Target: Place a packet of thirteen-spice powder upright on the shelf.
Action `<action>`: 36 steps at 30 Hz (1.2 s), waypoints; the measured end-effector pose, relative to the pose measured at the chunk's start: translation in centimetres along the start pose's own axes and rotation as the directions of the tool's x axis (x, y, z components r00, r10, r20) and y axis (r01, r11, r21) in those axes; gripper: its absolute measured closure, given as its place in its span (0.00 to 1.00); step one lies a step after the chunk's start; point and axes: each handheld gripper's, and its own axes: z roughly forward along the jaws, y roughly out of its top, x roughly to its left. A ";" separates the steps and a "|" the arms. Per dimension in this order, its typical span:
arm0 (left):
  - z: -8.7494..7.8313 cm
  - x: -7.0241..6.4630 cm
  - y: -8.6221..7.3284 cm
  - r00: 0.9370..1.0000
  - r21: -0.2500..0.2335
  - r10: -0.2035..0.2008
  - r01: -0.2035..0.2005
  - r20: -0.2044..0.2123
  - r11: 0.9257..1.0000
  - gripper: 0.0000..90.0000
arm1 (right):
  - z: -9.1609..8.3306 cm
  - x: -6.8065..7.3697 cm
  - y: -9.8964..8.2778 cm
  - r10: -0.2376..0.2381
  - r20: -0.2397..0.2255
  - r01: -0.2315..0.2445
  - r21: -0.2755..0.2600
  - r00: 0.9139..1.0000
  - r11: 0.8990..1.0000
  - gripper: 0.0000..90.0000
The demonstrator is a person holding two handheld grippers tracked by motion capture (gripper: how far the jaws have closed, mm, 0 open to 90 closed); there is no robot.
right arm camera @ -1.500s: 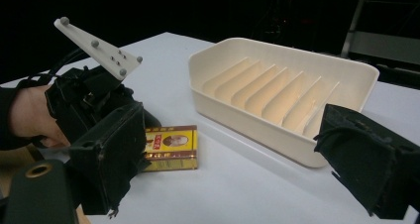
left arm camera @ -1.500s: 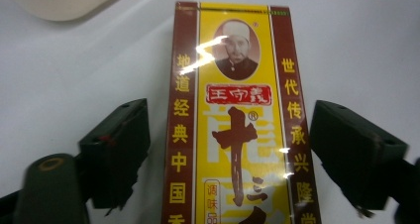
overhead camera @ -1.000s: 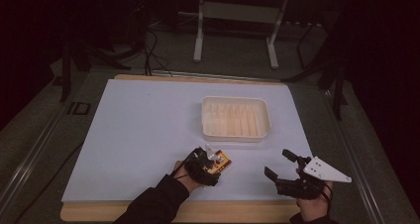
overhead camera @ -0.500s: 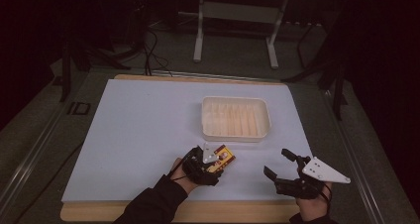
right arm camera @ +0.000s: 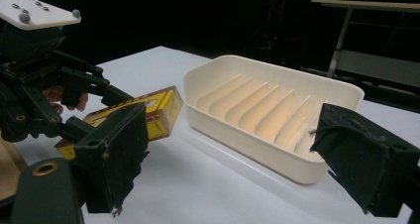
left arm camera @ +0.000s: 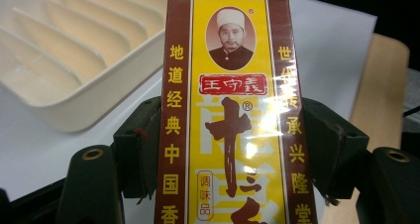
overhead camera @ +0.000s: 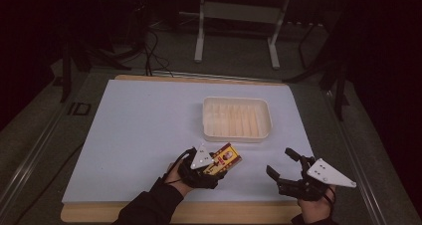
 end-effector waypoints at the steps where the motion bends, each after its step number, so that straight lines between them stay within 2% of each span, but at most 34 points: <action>1: -0.1 0.0 0.0 1.000 -0.011 -0.010 0.010 0.005 1.000 0.37 | 0.0 0.1 0.1 0.007 -0.001 -0.007 0.005 1.000 1.000 0.15; 3: -0.2 0.1 0.0 1.000 -0.032 -0.021 0.021 0.018 0.999 0.37 | 0.0 0.2 0.3 0.020 0.007 -0.020 0.030 1.000 0.999 0.15; 5: -0.3 0.1 0.0 1.000 -0.049 -0.011 0.012 0.018 0.999 0.37 | 0.0 0.3 0.5 0.030 -0.012 -0.030 0.033 0.999 0.999 0.14; 8: -0.4 -0.2 0.0 1.000 -0.078 -0.001 0.002 0.010 0.997 0.37 | 0.1 0.6 0.9 0.011 -0.022 -0.010 0.024 1.000 1.000 0.14; 10: -0.4 -0.3 0.0 1.000 -0.103 -0.003 0.004 0.009 0.995 0.37 | 0.1 0.8 1.3 0.032 -0.056 -0.031 0.019 0.998 0.999 0.14; 13: -0.6 -0.5 0.2 1.000 -0.139 -0.004 0.005 0.010 0.990 0.37 | 0.2 1.0 1.9 0.048 -0.076 -0.047 0.016 0.996 0.999 0.14; 16: -0.9 -0.7 0.3 1.000 -0.154 -0.017 0.016 -0.003 0.988 0.37 | 0.3 1.1 2.7 0.067 -0.097 -0.067 0.011 0.993 0.998 0.14; 17: -0.9 -0.7 0.4 1.000 -0.154 -0.023 0.022 -0.004 0.988 0.37 | 0.4 1.2 2.9 0.058 -0.098 -0.058 0.007 0.994 0.998 0.14; 20: -1.0 -0.8 0.3 1.000 -0.204 -0.029 0.027 -0.005 0.979 0.37 | 1.0 1.7 3.6 0.026 -0.101 -0.024 0.018 0.995 1.000 0.13; 22: -0.9 -0.9 0.2 1.000 -0.230 -0.014 0.011 -0.014 0.973 0.37 | 1.6 2.0 4.0 0.036 -0.105 -0.033 0.031 0.994 0.999 0.12; 23: -0.9 -0.9 0.2 1.000 -0.252 -0.009 0.006 -0.009 0.968 0.37 | 1.8 2.1 4.2 0.031 -0.110 -0.027 0.034 0.993 0.999 0.12; 25: -0.9 -1.1 0.1 1.000 -0.285 -0.001 -0.007 -0.029 0.958 0.37 | 2.1 2.5 4.8 0.014 -0.097 -0.012 0.024 0.995 1.000 0.14; 27: -1.0 -1.2 0.1 0.999 -0.309 -0.005 -0.010 -0.045 0.951 0.37 | 2.4 2.8 5.4 0.026 -0.096 -0.026 0.009 0.995 1.000 0.15; 29: -1.1 -1.5 0.3 0.997 -0.317 -0.011 -0.015 -0.079 0.948 0.37 | 2.9 3.1 5.9 0.045 -0.110 -0.045 -0.002 0.993 0.999 0.16; 31: -1.1 -1.7 0.3 0.996 -0.337 -0.003 -0.029 -0.093 0.941 0.37 | 3.4 3.5 6.2 0.054 -0.118 -0.055 -0.005 0.992 0.998 0.17; 33: -1.3 -1.8 0.3 0.996 -0.354 0.009 -0.041 -0.090 0.934 0.37 | 4.1 4.0 6.3 0.087 -0.135 -0.088 -0.003 0.987 0.996 0.22; 35: -1.5 -2.0 0.2 0.996 -0.393 0.027 -0.060 -0.089 0.918 0.37 | 4.6 4.3 6.4 0.112 -0.138 -0.115 -0.013 0.984 0.993 0.24; 36: -1.5 -2.0 0.2 0.996 -0.401 0.038 -0.068 -0.084 0.914 0.37 | 4.9 4.5 6.5 0.124 -0.137 -0.127 -0.018 0.983 0.992 0.25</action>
